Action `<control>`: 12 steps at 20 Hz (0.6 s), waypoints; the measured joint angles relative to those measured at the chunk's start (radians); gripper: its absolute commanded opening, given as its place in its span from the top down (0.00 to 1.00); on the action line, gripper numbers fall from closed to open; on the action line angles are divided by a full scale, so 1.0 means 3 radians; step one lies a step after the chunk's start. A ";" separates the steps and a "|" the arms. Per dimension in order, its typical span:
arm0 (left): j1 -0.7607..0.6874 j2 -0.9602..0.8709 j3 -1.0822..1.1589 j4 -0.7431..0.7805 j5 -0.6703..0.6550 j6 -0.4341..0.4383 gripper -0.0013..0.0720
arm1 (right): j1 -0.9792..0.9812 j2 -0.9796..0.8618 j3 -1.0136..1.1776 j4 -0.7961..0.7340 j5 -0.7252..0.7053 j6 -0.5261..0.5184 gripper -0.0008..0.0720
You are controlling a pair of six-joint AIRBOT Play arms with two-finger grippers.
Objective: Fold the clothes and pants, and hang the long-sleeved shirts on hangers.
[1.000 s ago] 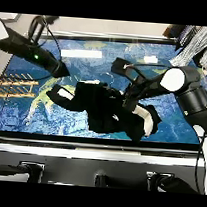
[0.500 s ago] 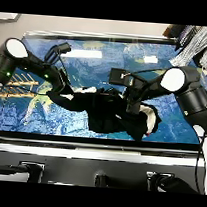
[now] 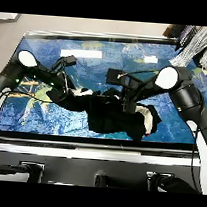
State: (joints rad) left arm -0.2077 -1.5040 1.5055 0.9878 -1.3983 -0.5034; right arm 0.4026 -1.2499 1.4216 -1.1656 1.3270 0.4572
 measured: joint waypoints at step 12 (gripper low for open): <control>-0.0060 -0.0177 -0.0088 -0.0038 0.0083 0.0301 0.94 | -0.0001 0.0079 0.0001 0.0164 -0.0024 0.0001 0.91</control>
State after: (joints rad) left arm -0.2256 -1.5570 1.4792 0.9764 -1.3735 -0.4129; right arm 0.4023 -1.2263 1.4220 -1.1164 1.3197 0.4576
